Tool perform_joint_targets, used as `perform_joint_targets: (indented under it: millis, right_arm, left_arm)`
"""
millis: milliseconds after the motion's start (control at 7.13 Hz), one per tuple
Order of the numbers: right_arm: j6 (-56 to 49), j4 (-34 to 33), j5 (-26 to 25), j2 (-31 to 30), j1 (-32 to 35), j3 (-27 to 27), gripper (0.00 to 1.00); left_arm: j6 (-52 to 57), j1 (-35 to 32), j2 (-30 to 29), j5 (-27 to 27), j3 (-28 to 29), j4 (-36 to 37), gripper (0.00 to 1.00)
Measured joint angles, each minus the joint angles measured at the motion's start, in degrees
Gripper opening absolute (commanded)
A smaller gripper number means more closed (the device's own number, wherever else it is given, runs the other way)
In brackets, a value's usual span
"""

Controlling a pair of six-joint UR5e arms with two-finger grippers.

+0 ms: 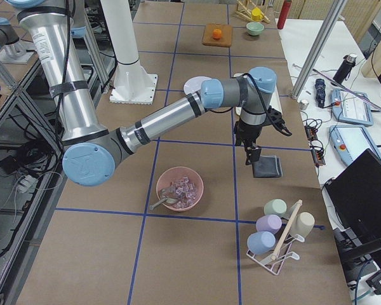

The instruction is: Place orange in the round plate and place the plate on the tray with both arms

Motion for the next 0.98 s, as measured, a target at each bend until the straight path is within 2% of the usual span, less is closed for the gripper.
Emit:
perform_joint_targets:
  millis: [280, 701, 982]
  right_arm:
    - [0.01, -0.09, 0.47, -0.79, 0.06, 0.03, 1.00]
    - [0.32, 0.43, 3.97, -4.26, 0.43, 0.29, 1.00]
    - [2.95, 0.64, 4.66, -5.16, 1.08, 0.86, 1.00]
  left_arm:
    - [-0.37, 0.07, -0.39, -0.11, 0.46, -0.06, 0.99]
    - [-0.92, 0.33, -0.24, -0.28, 1.33, -0.25, 0.99]
    - [-6.05, 2.89, -0.60, -0.45, 1.26, -0.33, 0.99]
